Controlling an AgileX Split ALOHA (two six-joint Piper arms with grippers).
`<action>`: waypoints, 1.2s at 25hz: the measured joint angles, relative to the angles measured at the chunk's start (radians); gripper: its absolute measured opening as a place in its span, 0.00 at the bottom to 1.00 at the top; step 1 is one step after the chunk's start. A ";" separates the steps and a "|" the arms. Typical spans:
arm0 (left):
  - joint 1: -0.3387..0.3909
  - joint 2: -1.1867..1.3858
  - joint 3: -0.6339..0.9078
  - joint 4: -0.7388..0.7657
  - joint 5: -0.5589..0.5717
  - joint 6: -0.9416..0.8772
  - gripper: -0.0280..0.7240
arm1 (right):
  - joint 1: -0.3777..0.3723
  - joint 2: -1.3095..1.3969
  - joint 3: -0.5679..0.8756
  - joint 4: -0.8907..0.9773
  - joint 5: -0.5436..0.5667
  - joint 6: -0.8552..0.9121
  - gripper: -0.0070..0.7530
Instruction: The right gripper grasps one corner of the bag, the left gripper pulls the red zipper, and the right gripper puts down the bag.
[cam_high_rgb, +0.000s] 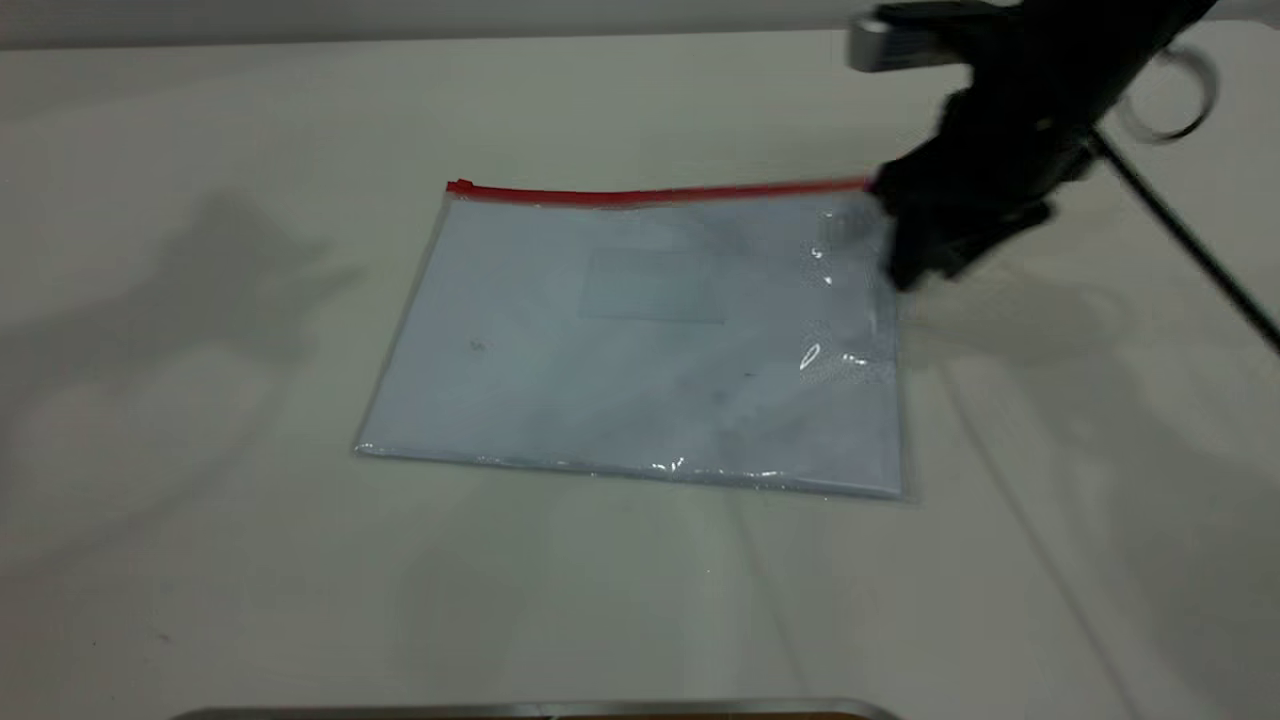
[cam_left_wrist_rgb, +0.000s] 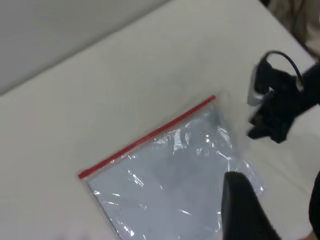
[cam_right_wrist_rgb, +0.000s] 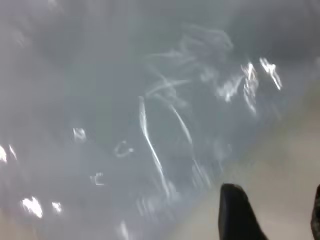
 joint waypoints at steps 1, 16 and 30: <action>0.000 -0.033 0.000 0.016 0.000 -0.026 0.55 | 0.006 -0.029 0.000 -0.093 0.075 0.106 0.53; 0.000 -0.600 0.343 0.426 0.000 -0.364 0.53 | 0.249 -0.402 0.058 -0.214 0.596 0.276 0.53; 0.000 -1.251 1.032 0.582 0.000 -0.417 0.53 | 0.455 -0.993 0.459 -0.200 0.616 0.473 0.53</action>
